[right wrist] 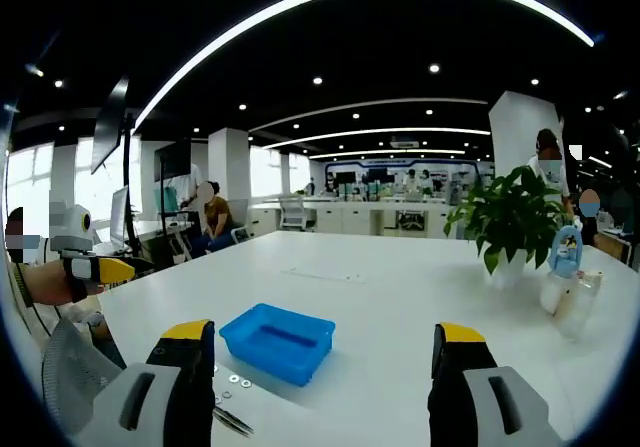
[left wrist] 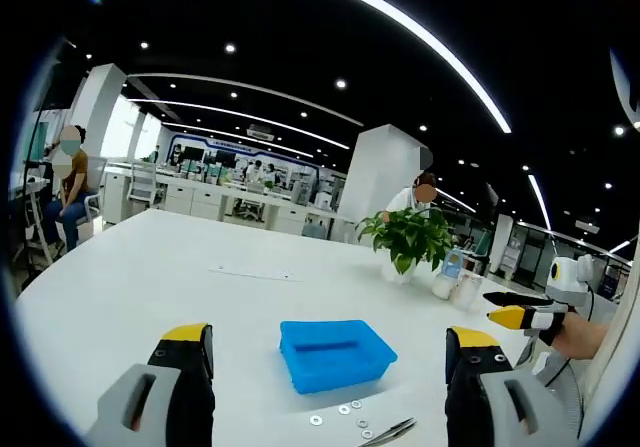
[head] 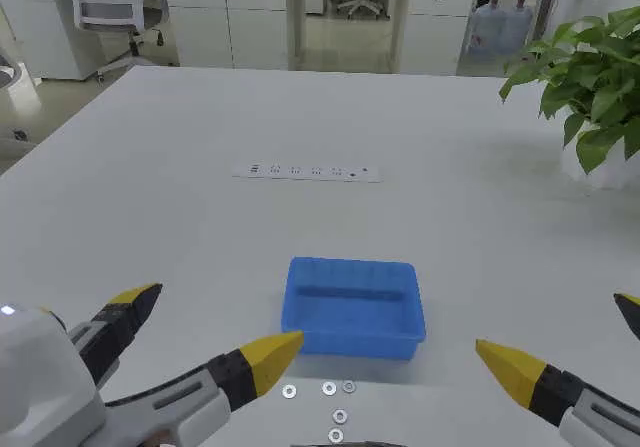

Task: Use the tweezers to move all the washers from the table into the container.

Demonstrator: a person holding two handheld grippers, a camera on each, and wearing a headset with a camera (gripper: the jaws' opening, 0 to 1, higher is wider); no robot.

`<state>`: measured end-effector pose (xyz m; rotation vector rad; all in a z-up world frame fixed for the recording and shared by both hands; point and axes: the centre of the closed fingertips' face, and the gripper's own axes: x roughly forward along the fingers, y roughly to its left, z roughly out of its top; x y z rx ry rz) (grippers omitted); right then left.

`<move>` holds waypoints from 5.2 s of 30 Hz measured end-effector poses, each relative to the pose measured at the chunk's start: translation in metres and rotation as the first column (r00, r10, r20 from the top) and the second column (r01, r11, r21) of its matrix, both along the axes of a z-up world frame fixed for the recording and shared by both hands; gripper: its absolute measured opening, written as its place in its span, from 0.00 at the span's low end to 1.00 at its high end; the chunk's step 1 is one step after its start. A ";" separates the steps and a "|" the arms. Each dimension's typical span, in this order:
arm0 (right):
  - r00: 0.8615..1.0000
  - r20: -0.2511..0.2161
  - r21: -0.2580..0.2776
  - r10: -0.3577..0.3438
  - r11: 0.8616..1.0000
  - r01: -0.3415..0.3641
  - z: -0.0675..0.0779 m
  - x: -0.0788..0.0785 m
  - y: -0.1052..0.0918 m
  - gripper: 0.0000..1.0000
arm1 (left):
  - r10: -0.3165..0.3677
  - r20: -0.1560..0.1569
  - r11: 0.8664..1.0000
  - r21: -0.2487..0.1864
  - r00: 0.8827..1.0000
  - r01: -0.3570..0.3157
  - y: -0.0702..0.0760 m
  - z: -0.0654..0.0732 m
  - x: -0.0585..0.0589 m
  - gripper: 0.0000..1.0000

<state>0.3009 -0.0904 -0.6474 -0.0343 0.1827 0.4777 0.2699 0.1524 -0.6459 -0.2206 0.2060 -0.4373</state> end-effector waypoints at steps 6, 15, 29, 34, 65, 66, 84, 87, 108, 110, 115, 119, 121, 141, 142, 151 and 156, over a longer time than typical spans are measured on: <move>0.999 -0.032 -0.013 0.002 1.000 -0.002 -0.011 0.005 -0.001 0.87 | 0.015 -0.001 1.000 -0.026 1.000 -0.015 0.003 0.002 0.014 0.99; 0.998 -0.051 -0.013 -0.022 1.000 0.021 -0.017 0.005 -0.011 0.87 | -0.006 -0.021 1.000 0.002 1.000 0.006 -0.005 -0.006 0.016 0.99; 0.997 -0.055 -0.007 -0.050 0.999 0.050 -0.018 0.003 -0.020 0.86 | -0.038 -0.006 0.999 0.014 0.999 0.038 -0.013 -0.002 0.020 0.99; 0.997 -0.052 0.007 -0.063 0.998 0.064 -0.017 0.005 -0.024 0.86 | -0.039 -0.016 0.999 0.011 0.999 0.039 -0.015 -0.005 0.018 0.99; 0.996 -0.062 0.005 -0.065 0.998 0.066 -0.020 0.004 -0.026 0.86 | -0.033 -0.017 0.999 0.006 0.999 0.033 -0.013 -0.006 0.018 0.99; 0.996 -0.062 0.007 -0.064 0.998 0.065 -0.020 0.004 -0.026 0.86 | -0.032 -0.016 0.999 0.007 0.999 0.032 -0.013 -0.006 0.018 0.99; 0.995 -0.069 -0.026 -0.068 0.997 0.067 -0.024 0.002 -0.028 0.85 | -0.040 -0.023 0.999 0.023 0.999 0.040 -0.014 -0.009 0.017 0.99; 0.995 -0.076 -0.045 -0.070 0.997 0.067 -0.027 0.002 -0.028 0.87 | -0.048 -0.030 0.998 0.029 0.998 0.049 -0.017 -0.011 0.017 0.99; 0.948 -0.219 -0.083 0.231 0.964 -0.254 -0.075 -0.022 0.020 0.43 | -0.360 -0.144 0.912 0.156 0.922 0.380 -0.055 -0.058 0.007 0.47; 0.927 -0.257 -0.088 0.274 0.948 -0.305 -0.083 -0.029 0.025 0.37 | -0.386 -0.158 0.895 0.176 0.909 0.410 -0.061 -0.065 0.004 0.42; 0.874 -0.328 -0.160 0.358 0.891 -0.424 -0.102 -0.043 0.041 0.30 | -0.486 -0.188 0.845 0.149 0.853 0.514 -0.081 -0.078 -0.011 0.18; 0.822 -0.388 -0.226 0.417 0.821 -0.524 -0.119 -0.053 0.051 0.23 | -0.563 -0.260 0.751 0.237 0.785 0.617 -0.095 -0.102 -0.027 0.11; 0.793 -0.421 -0.247 0.440 0.786 -0.567 -0.128 -0.058 0.054 0.20 | -0.600 -0.297 0.707 0.237 0.743 0.666 -0.103 -0.112 -0.036 0.09; 0.617 -0.607 -0.425 0.501 0.452 -0.784 -0.181 -0.070 0.060 0.15 | -0.643 -0.512 0.317 0.499 0.569 0.807 -0.119 -0.175 -0.043 0.04; 0.612 -0.612 -0.425 0.501 0.445 -0.788 -0.182 -0.071 0.060 0.14 | -0.642 -0.517 0.304 0.505 0.566 0.808 -0.120 -0.177 -0.043 0.03; 0.582 -0.626 -0.401 0.519 0.426 -0.811 -0.185 -0.071 0.062 0.08 | -0.660 -0.525 0.244 0.527 0.537 0.814 -0.123 -0.184 -0.044 0.00; 0.586 -0.626 -0.406 0.515 0.426 -0.808 -0.185 -0.071 0.060 0.07 | -0.682 -0.482 0.275 0.528 0.550 0.803 -0.124 -0.169 -0.043 0.00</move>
